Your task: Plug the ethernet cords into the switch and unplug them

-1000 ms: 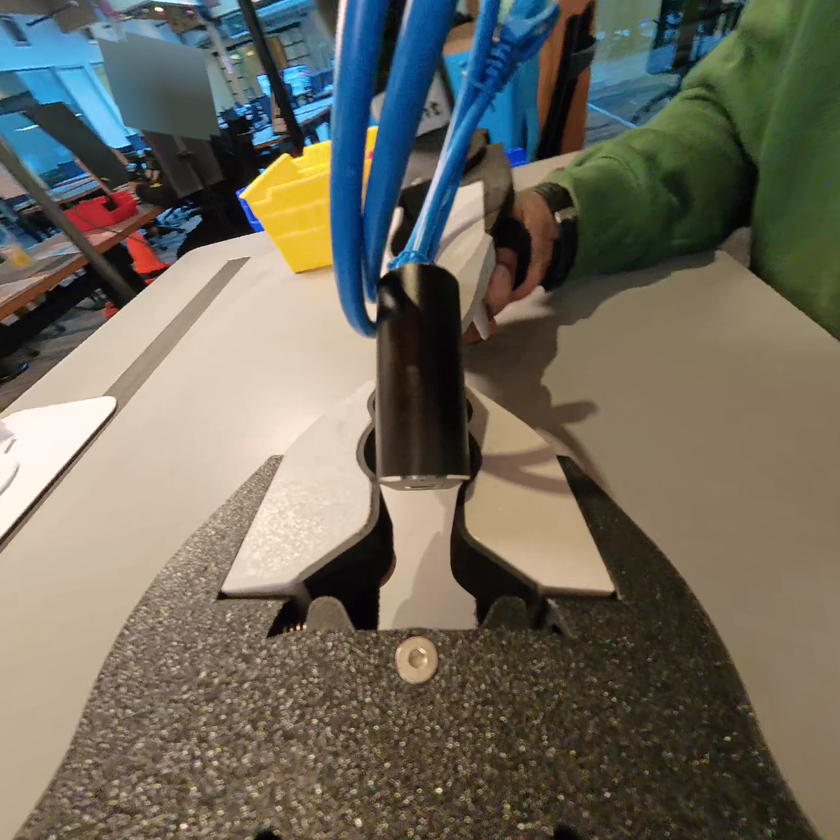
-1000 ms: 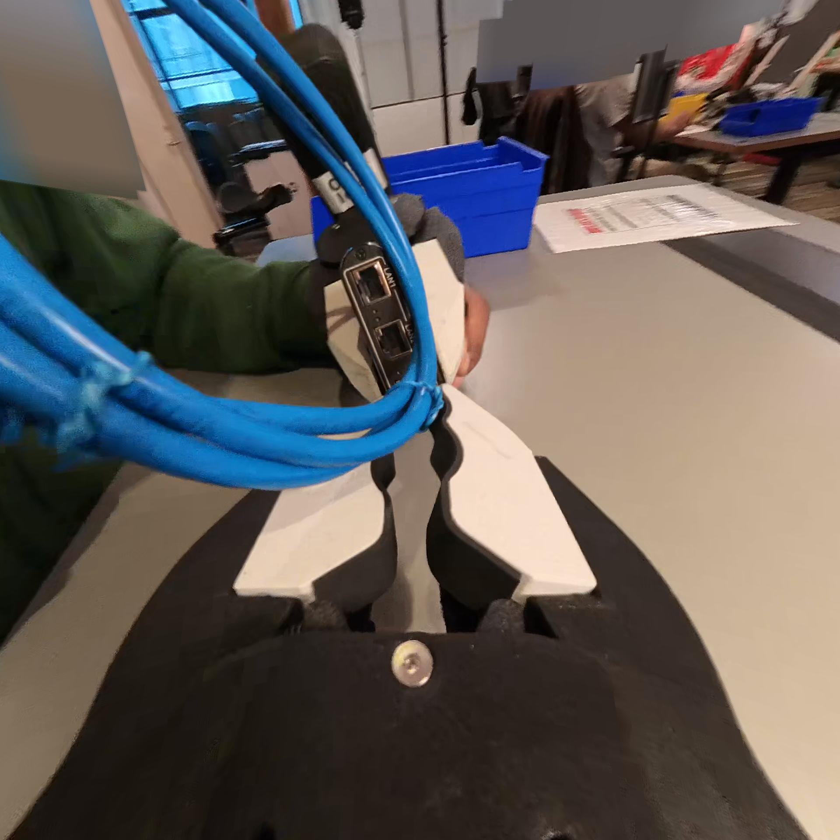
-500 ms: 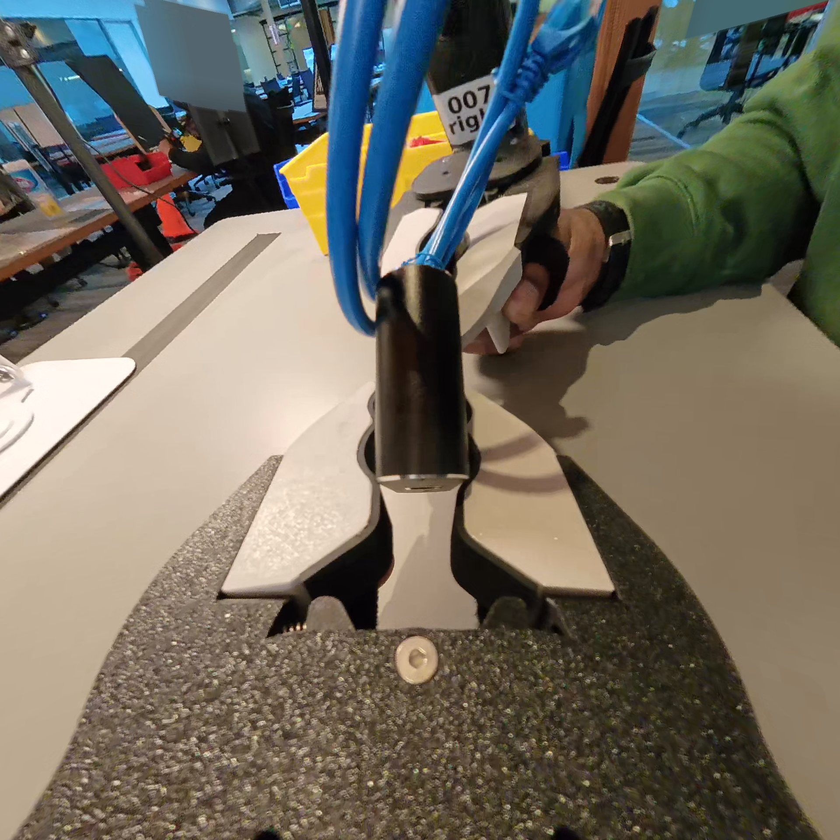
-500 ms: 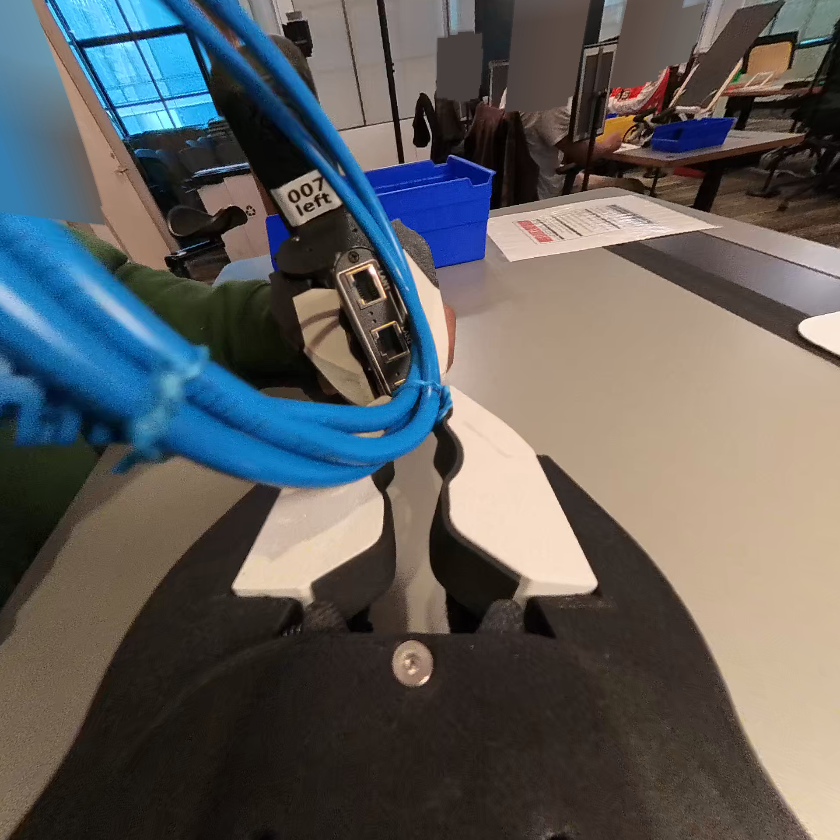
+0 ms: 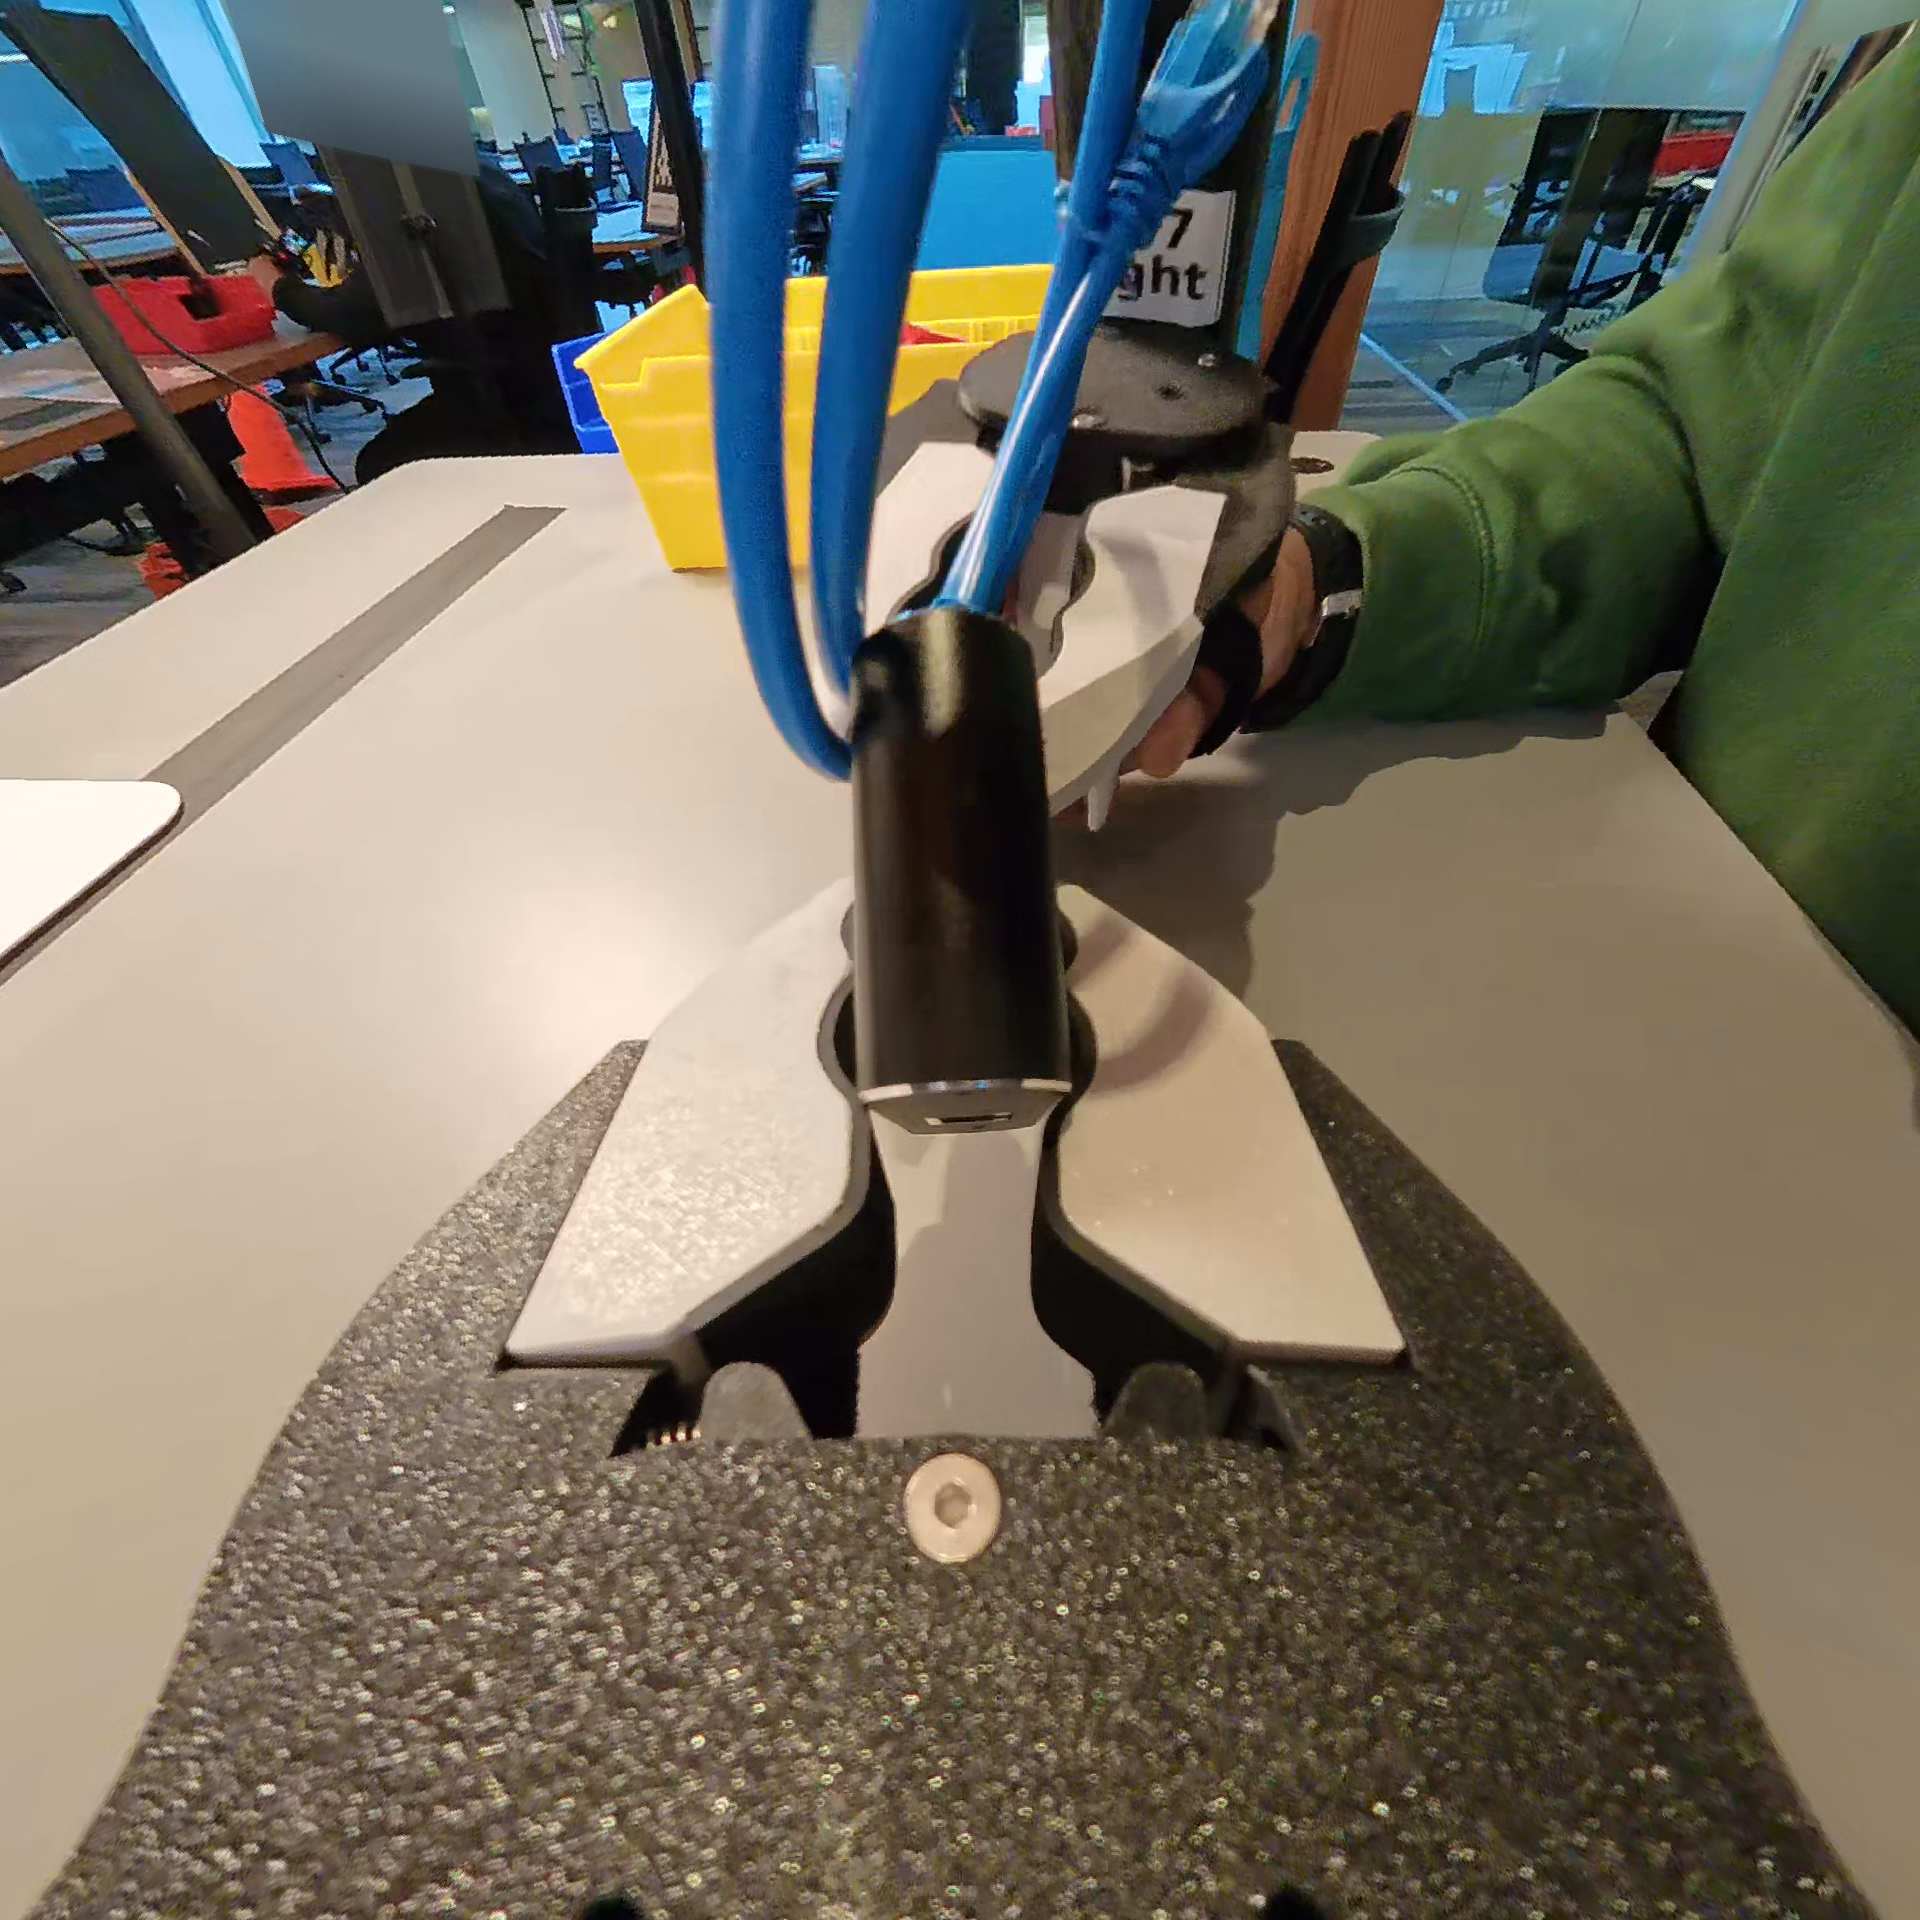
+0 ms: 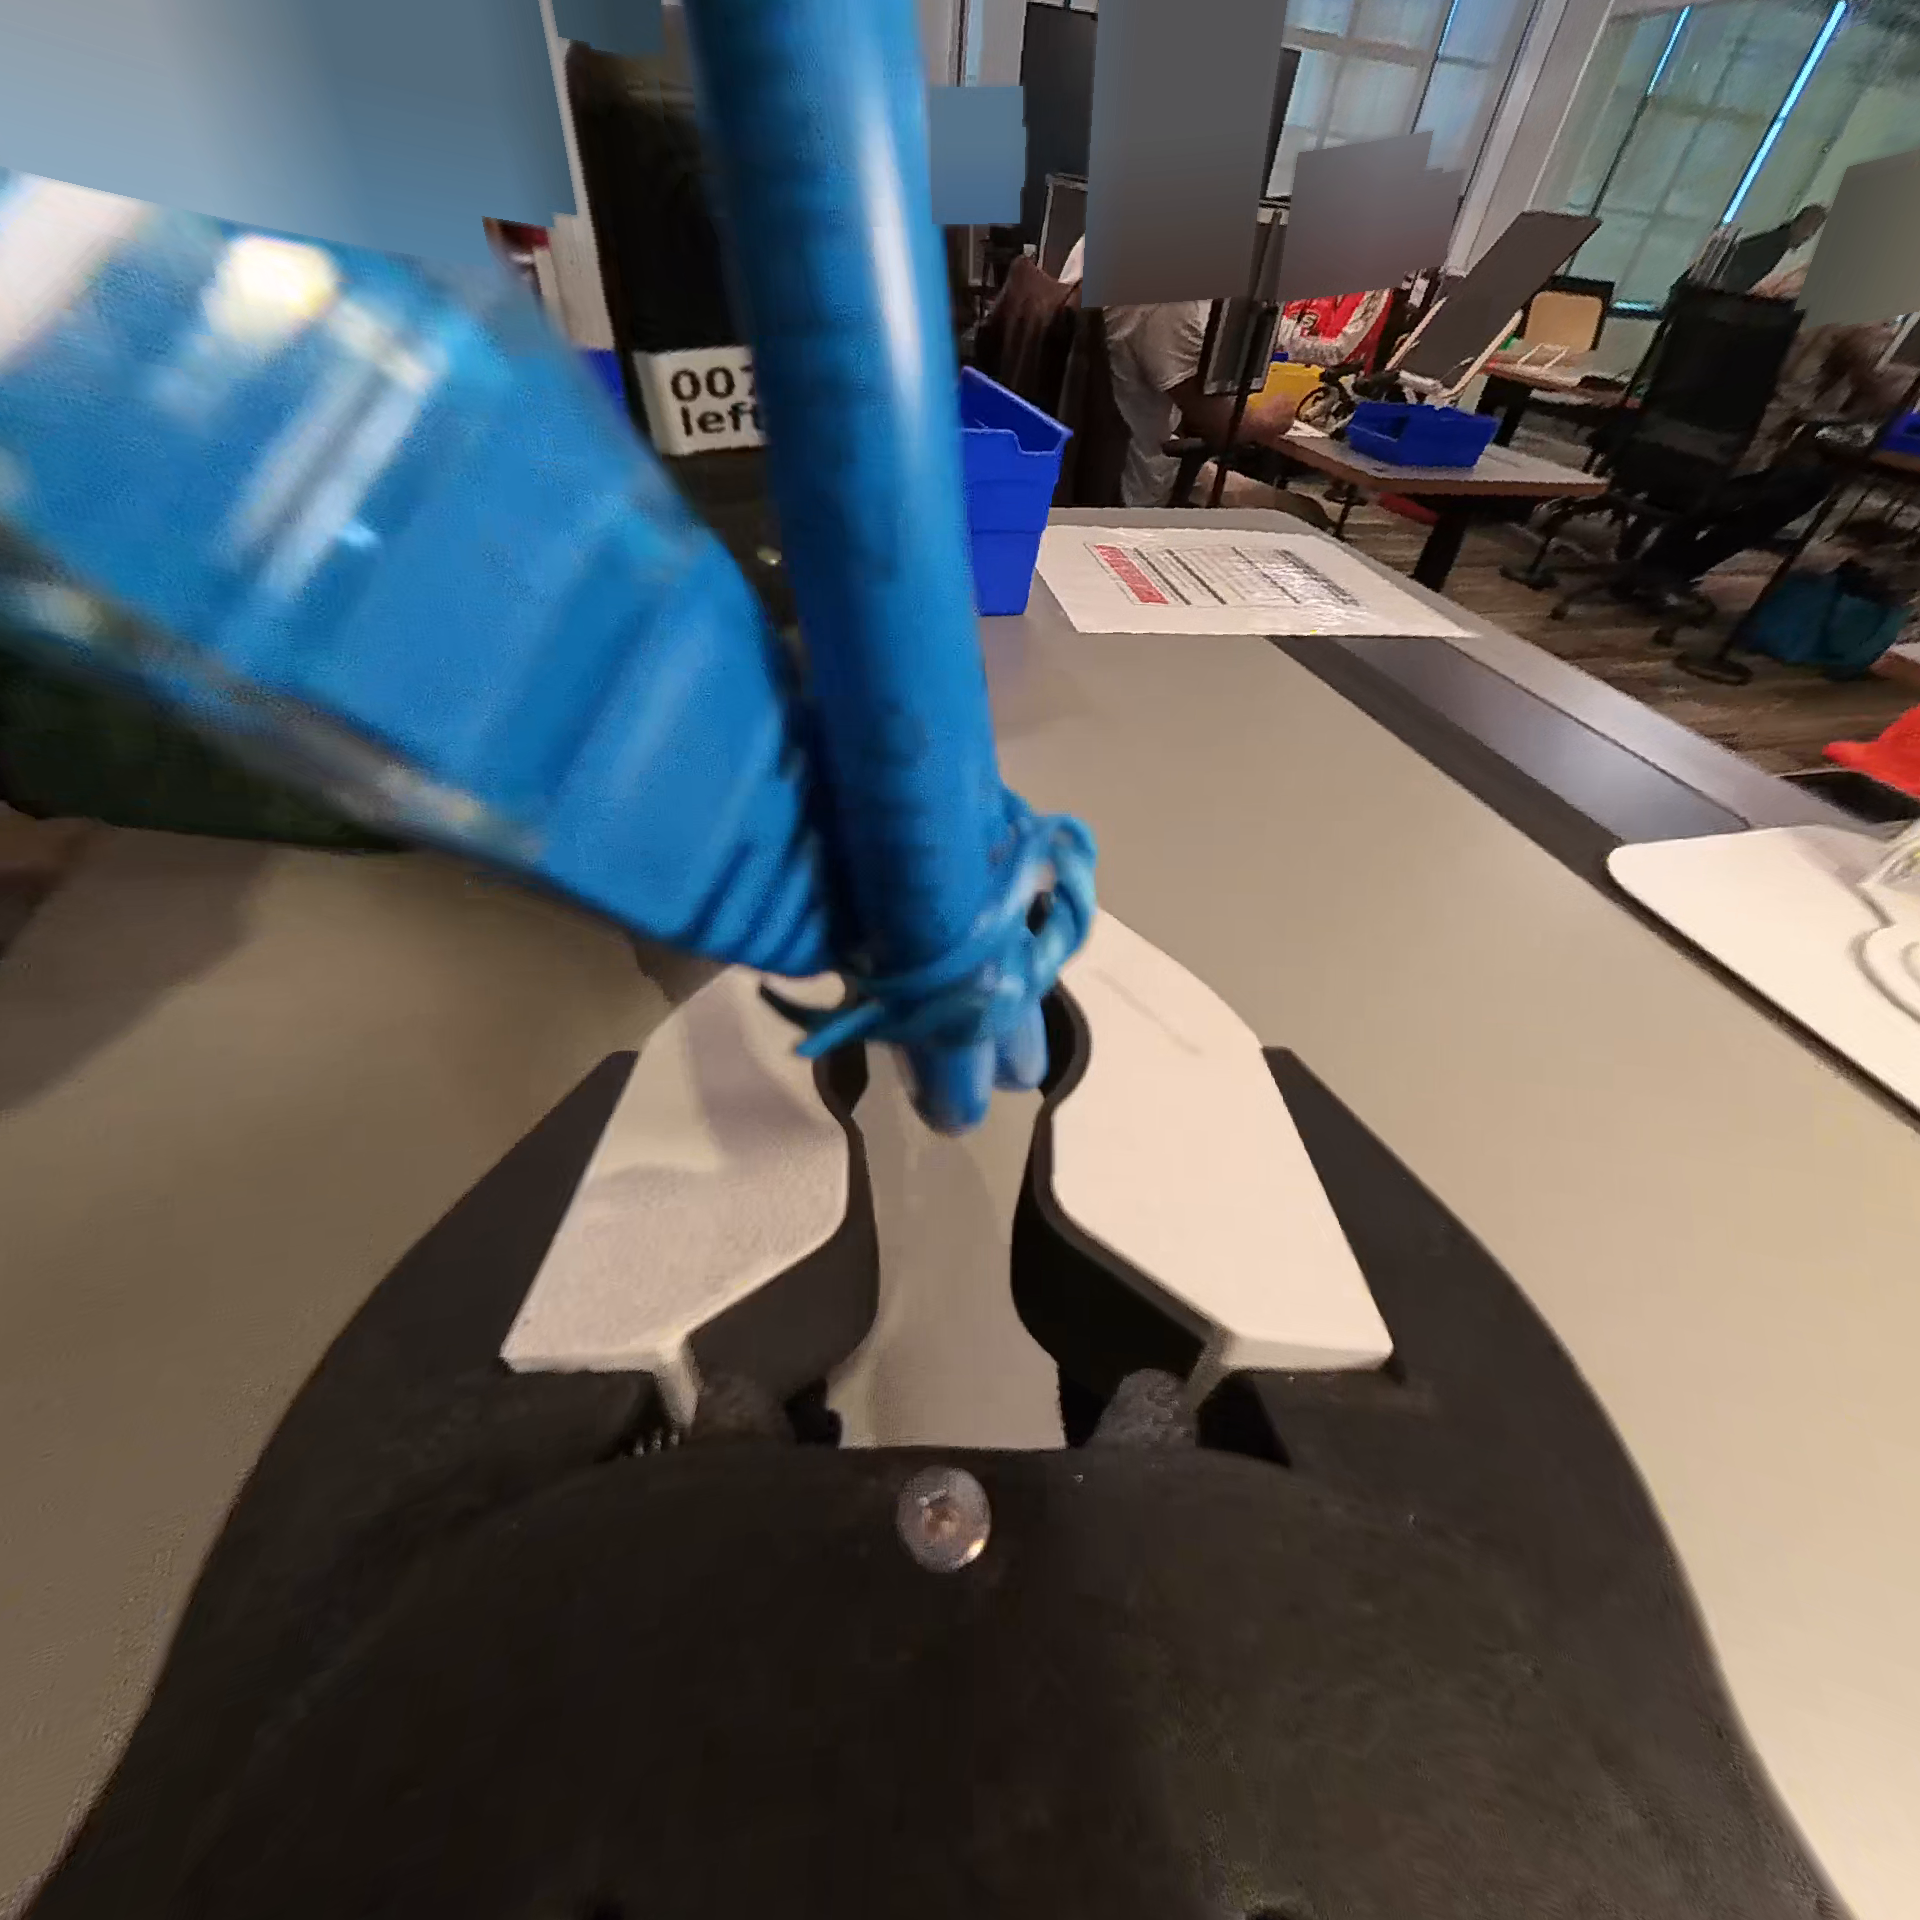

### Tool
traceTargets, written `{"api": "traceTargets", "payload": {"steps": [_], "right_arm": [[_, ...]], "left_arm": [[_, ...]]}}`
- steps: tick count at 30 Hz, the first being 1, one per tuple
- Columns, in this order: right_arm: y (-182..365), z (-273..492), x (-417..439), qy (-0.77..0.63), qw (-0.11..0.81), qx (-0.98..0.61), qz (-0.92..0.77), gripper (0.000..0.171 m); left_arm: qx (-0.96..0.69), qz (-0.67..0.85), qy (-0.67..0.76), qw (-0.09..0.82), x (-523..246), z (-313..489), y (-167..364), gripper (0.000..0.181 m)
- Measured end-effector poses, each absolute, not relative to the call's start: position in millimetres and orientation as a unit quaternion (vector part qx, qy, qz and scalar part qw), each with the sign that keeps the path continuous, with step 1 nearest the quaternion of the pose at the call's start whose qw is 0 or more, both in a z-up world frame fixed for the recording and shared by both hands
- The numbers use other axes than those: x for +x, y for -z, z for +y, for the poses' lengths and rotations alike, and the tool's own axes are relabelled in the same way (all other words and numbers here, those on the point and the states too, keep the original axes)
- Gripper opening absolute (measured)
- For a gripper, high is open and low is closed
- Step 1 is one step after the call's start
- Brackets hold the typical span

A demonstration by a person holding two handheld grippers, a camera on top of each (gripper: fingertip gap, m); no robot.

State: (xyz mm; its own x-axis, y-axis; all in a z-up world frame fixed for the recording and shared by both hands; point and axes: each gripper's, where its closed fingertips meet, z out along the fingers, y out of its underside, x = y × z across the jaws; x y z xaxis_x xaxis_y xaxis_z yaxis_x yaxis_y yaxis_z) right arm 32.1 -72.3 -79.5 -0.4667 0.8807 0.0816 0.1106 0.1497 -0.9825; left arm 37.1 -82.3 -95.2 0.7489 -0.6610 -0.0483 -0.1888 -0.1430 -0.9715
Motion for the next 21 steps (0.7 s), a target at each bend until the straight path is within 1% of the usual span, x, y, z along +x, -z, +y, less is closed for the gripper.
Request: {"api": "traceTargets", "payload": {"steps": [3,7,12,17,21], "right_arm": [[82,-73,33,-0.531,0.350,-0.365,-0.680,0.027],[87,-78,40,-0.537,0.311,-0.350,-0.702,0.025],[89,-80,45,-0.543,0.285,-0.339,-0.713,0.022],[86,-85,46,-0.554,0.284,-0.329,-0.710,0.020],[83,-82,43,-0.535,0.317,-0.335,-0.708,0.018]], "left_arm": [[-0.731,0.297,0.199,0.582,38,-83,97,0.028],[-0.731,0.314,0.196,0.574,43,-85,100,0.028],[-0.726,0.322,0.203,0.573,47,-87,100,0.029],[-0.717,0.309,0.243,0.575,49,-91,93,0.028],[-0.713,0.294,0.222,0.596,46,-86,89,0.029]]}}
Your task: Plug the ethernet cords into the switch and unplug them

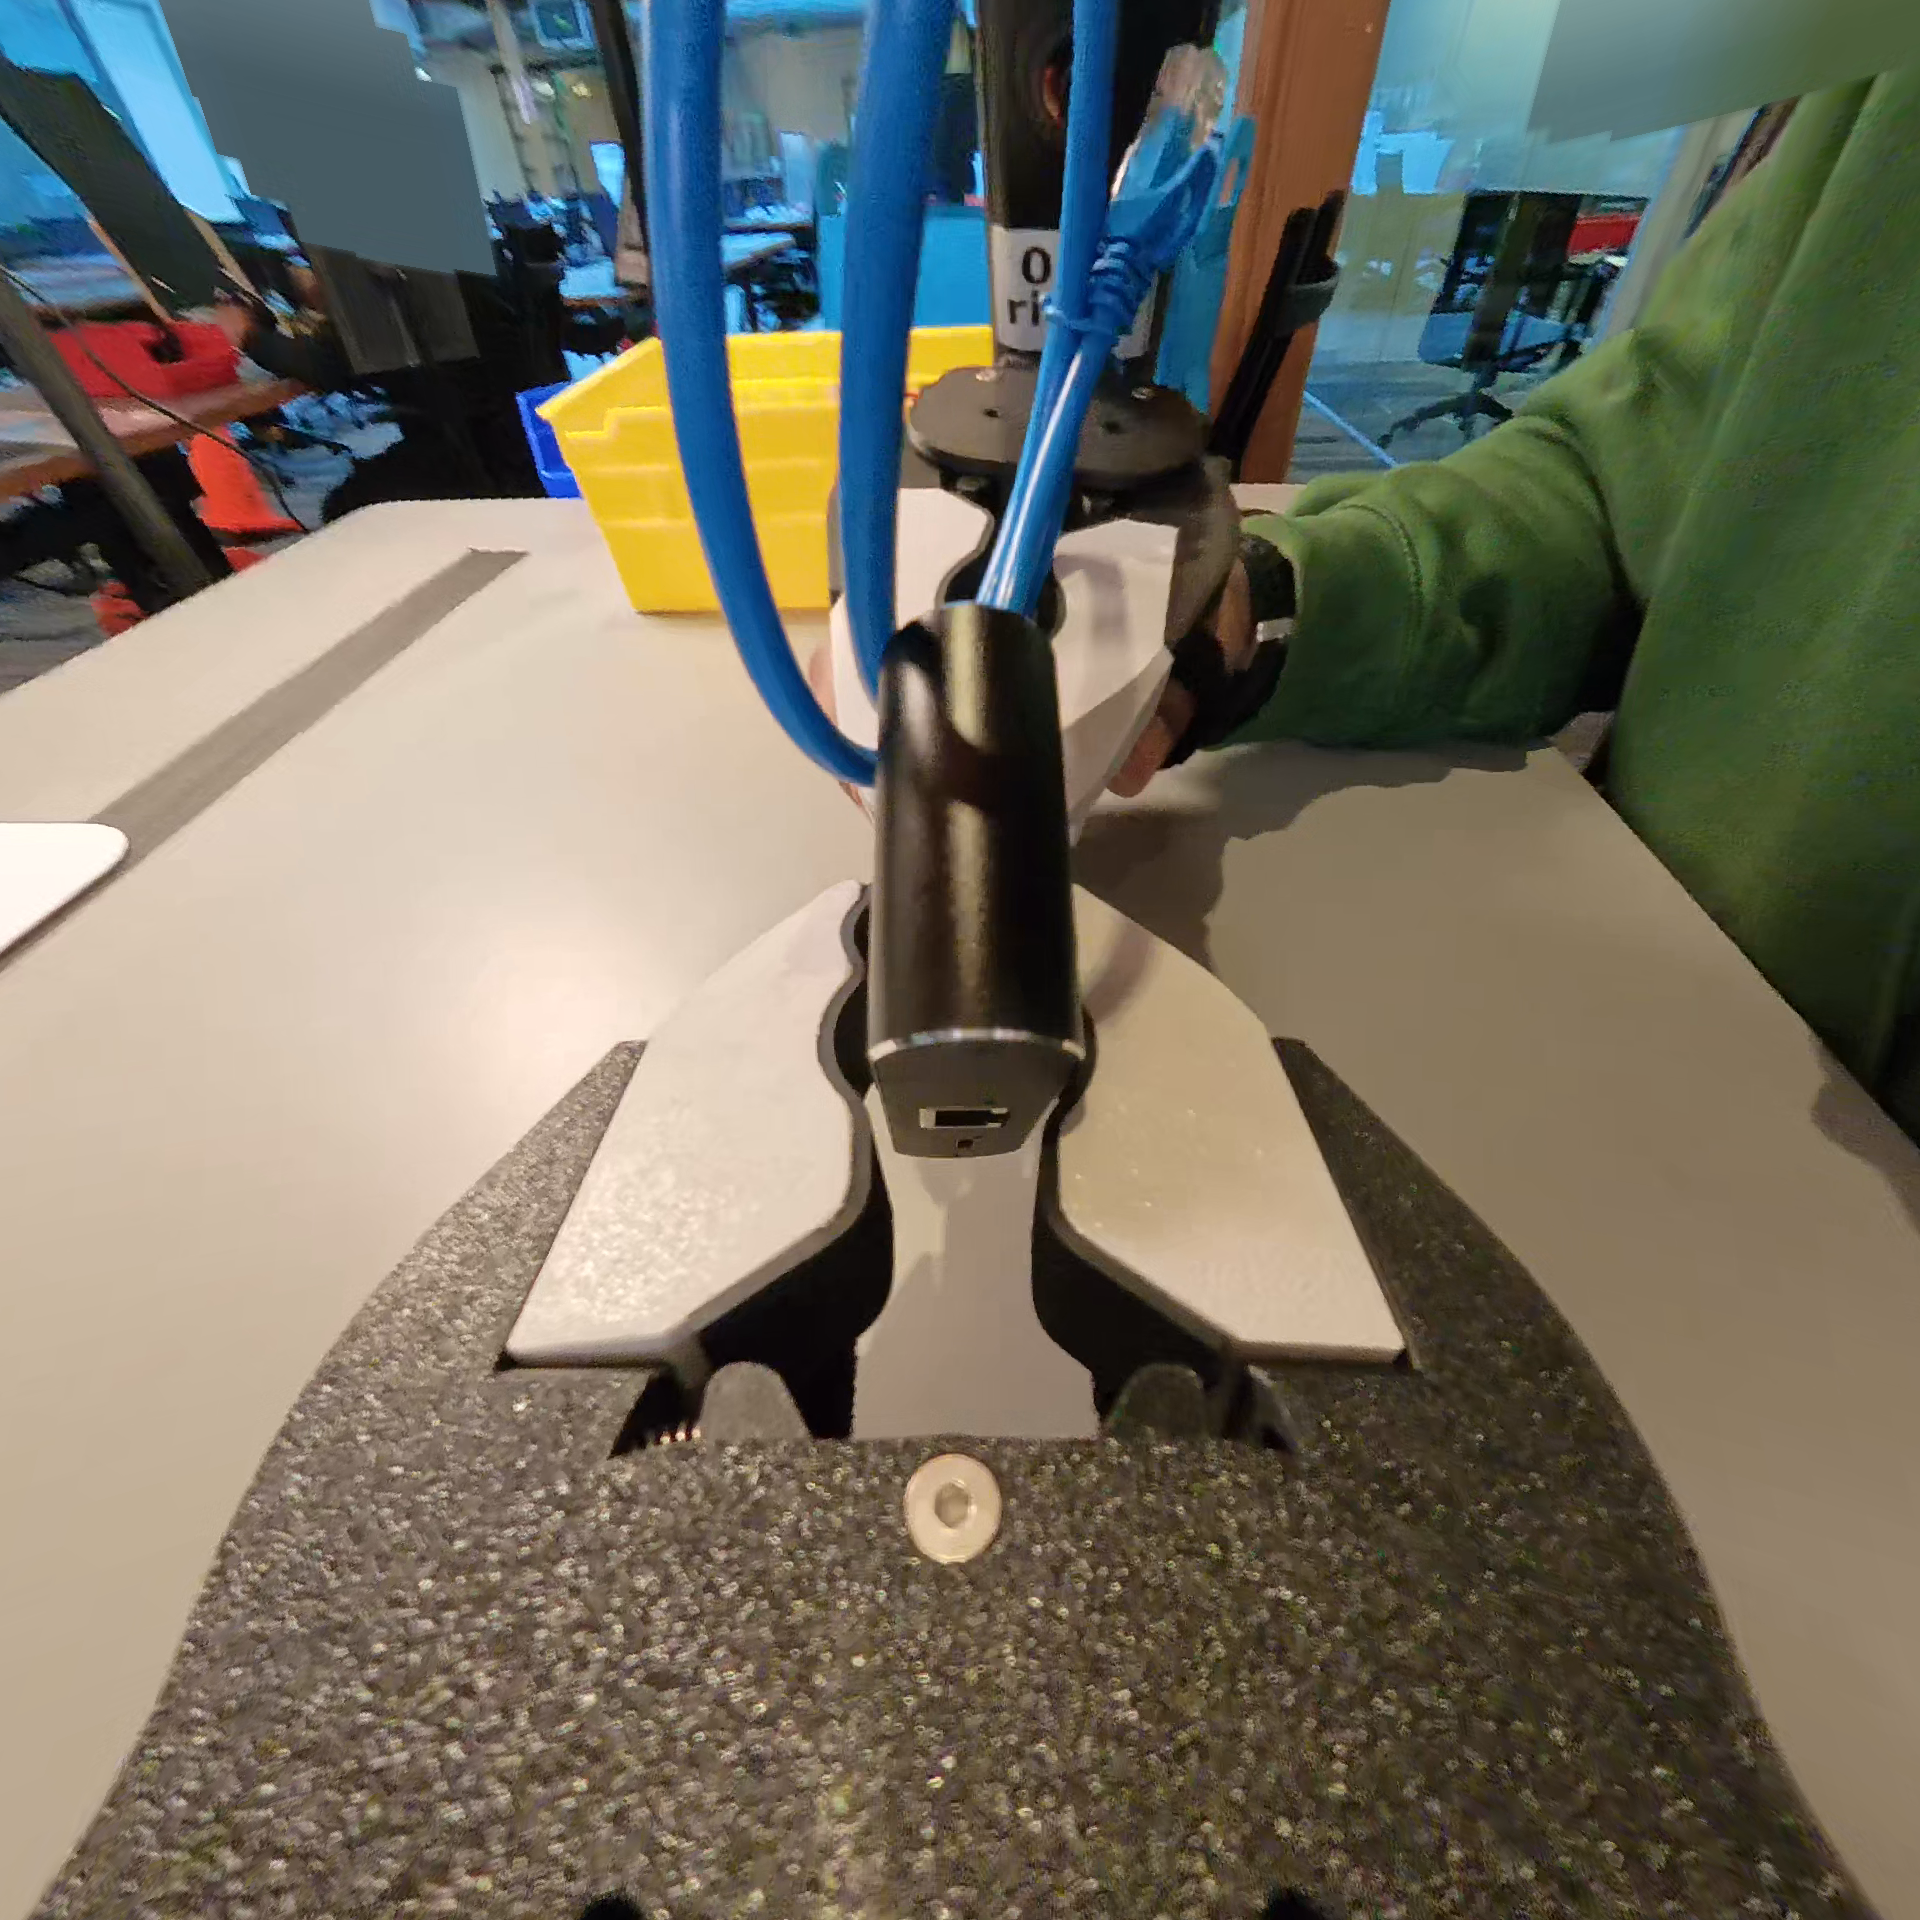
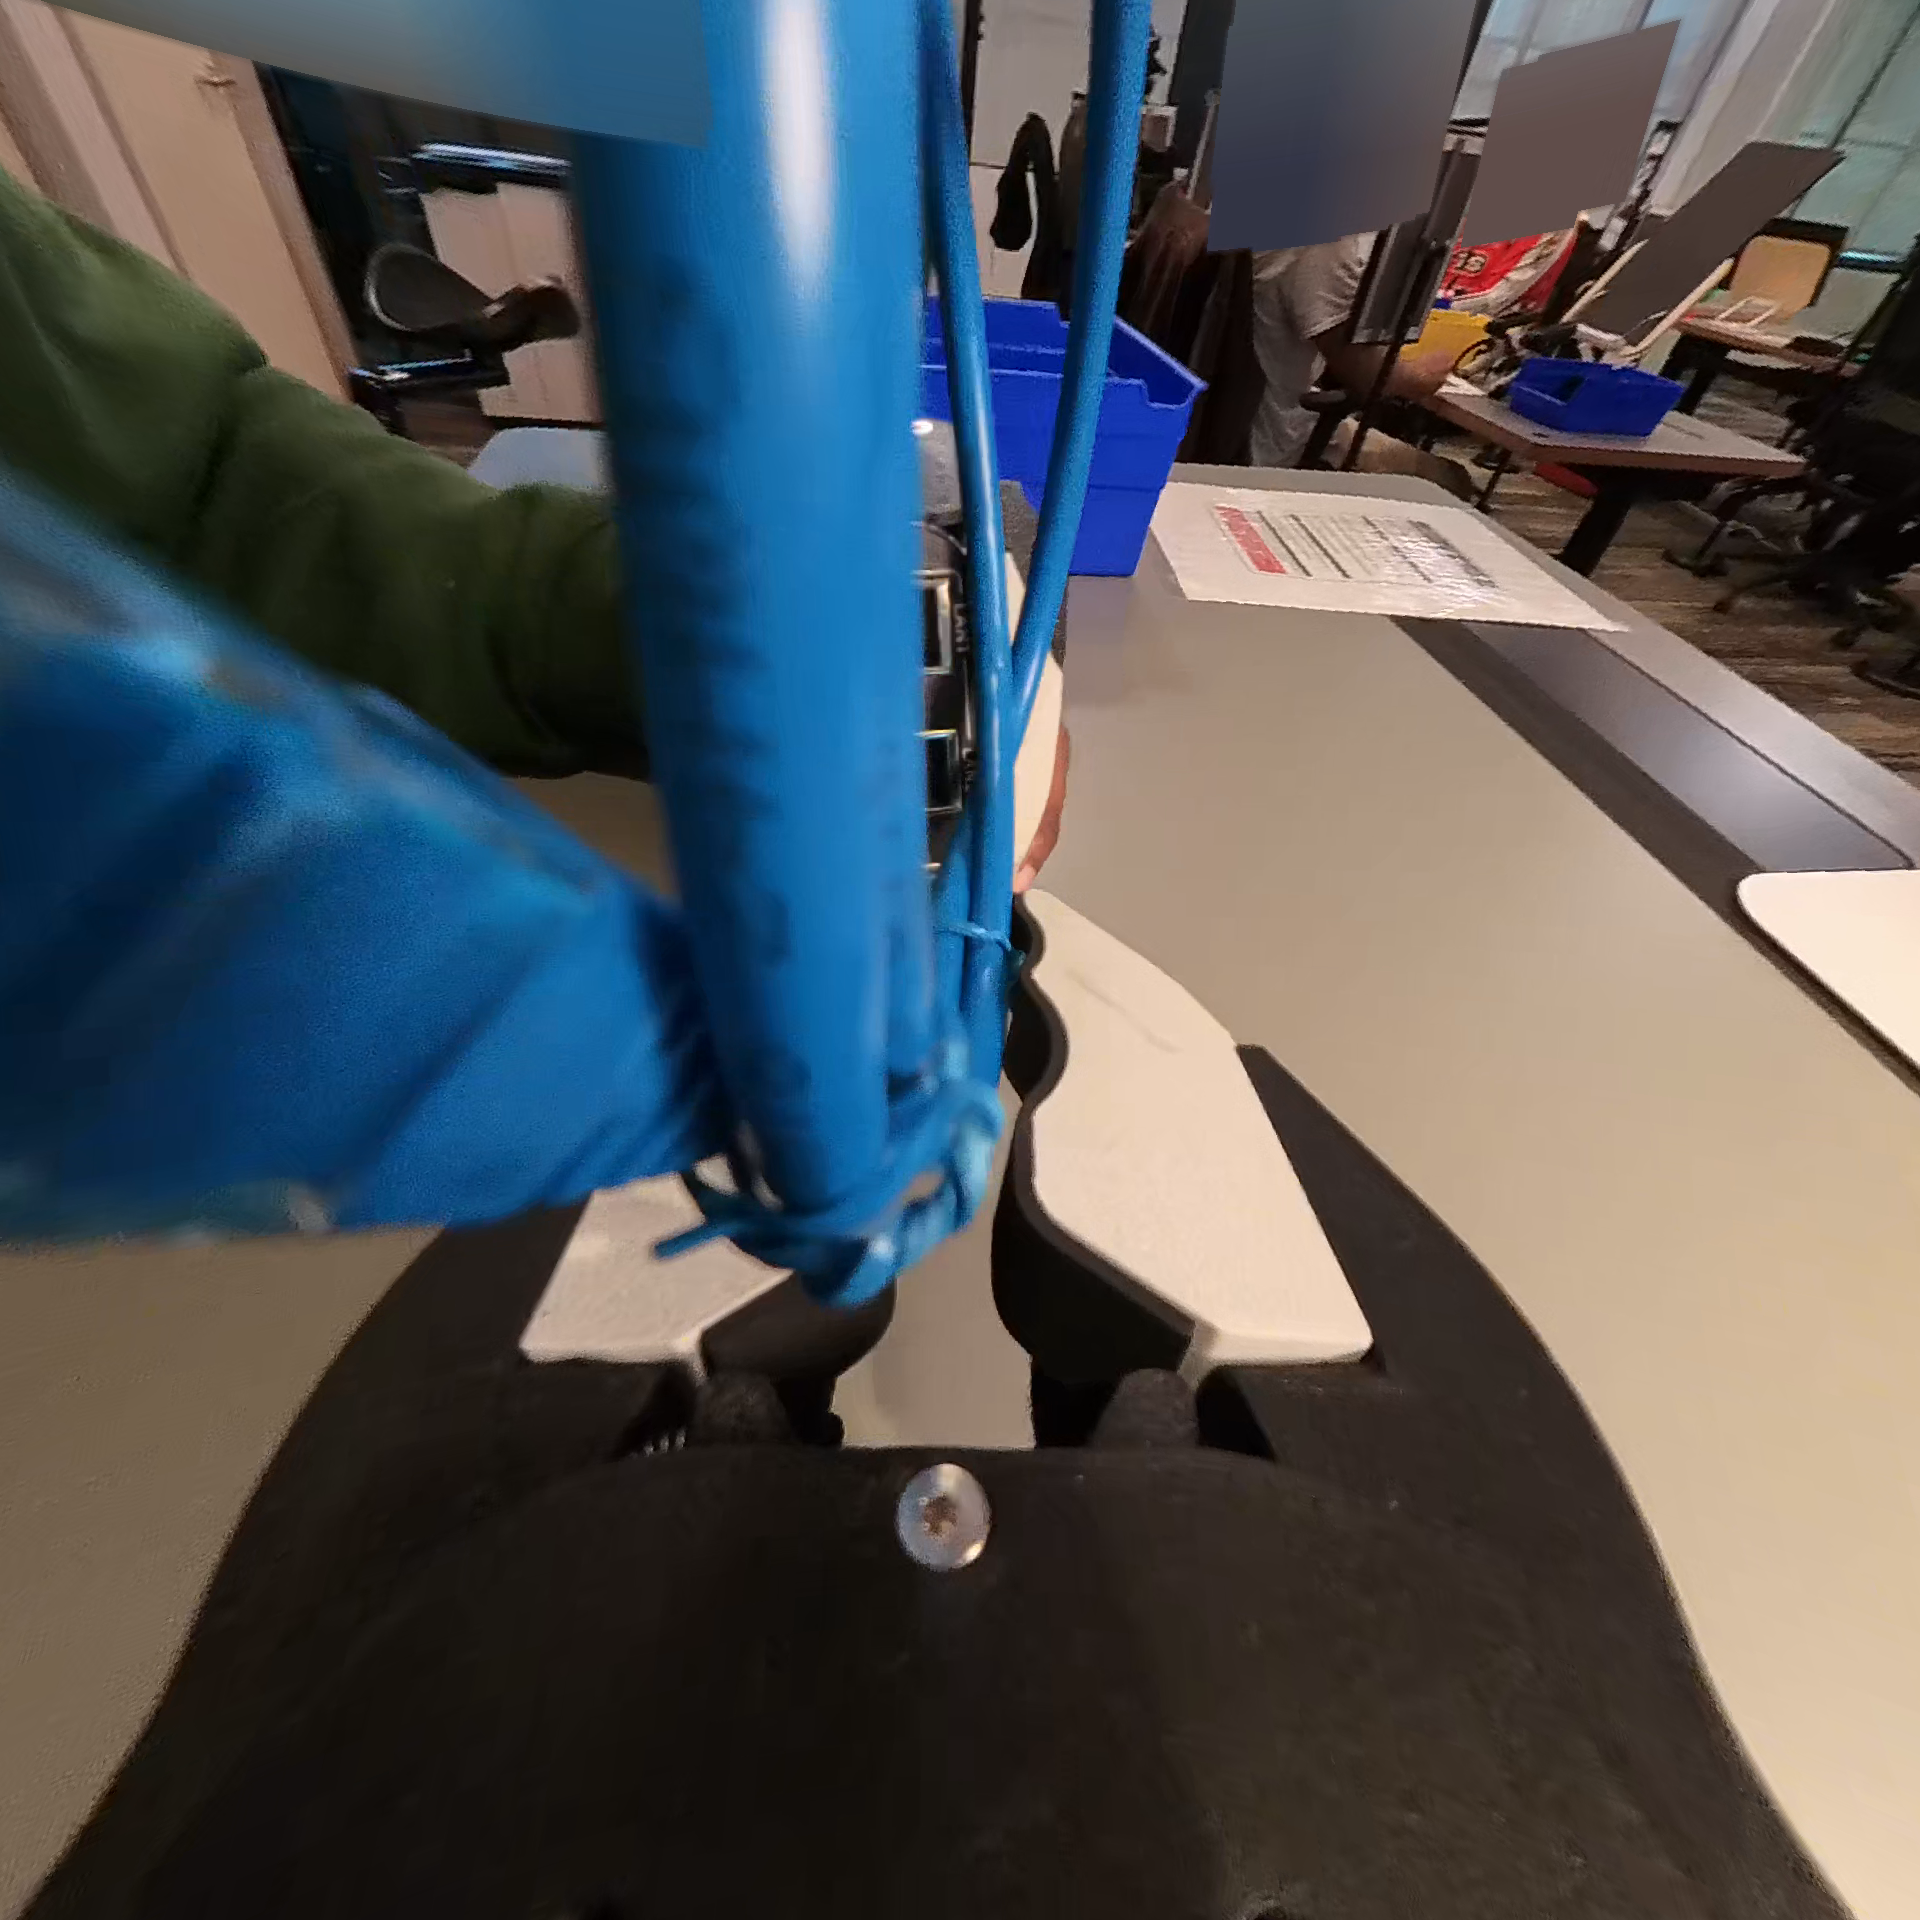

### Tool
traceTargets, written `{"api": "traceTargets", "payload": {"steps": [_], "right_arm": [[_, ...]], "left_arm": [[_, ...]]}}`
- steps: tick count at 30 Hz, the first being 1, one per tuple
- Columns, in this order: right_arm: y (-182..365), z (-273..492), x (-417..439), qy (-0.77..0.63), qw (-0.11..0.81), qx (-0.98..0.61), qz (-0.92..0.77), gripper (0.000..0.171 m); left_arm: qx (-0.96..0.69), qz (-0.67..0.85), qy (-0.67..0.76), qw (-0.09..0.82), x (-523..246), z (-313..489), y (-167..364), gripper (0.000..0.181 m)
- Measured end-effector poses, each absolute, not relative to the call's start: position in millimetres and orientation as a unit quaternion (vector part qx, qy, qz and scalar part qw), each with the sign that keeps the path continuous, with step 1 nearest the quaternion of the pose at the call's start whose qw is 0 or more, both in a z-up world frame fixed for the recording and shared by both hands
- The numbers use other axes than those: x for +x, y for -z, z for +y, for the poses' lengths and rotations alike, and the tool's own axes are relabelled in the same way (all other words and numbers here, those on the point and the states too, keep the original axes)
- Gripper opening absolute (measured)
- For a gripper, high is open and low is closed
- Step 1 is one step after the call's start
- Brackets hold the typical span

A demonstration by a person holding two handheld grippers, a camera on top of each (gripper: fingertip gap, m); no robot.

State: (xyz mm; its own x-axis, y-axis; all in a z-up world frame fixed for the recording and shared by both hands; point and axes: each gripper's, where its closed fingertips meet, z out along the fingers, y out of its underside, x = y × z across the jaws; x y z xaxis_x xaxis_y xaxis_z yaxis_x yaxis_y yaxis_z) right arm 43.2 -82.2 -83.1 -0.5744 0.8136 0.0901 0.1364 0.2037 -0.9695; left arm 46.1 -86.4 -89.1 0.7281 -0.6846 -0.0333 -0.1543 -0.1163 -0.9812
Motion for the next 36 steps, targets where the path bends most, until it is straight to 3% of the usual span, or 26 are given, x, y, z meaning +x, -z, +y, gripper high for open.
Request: {"api": "traceTargets", "payload": {"steps": [20,28,36], "right_arm": [[66,-76,39,-0.530,0.378,-0.358,-0.669,0.016],[77,-88,51,-0.528,0.299,-0.319,-0.728,0.013],[74,-83,53,-0.447,0.396,-0.282,-0.751,0.012]], "left_arm": [[-0.687,0.287,0.162,0.648,41,-81,79,0.029],[-0.665,0.390,0.060,0.634,46,-88,92,0.029],[-0.633,0.425,-0.111,0.637,41,-84,85,0.030]]}}
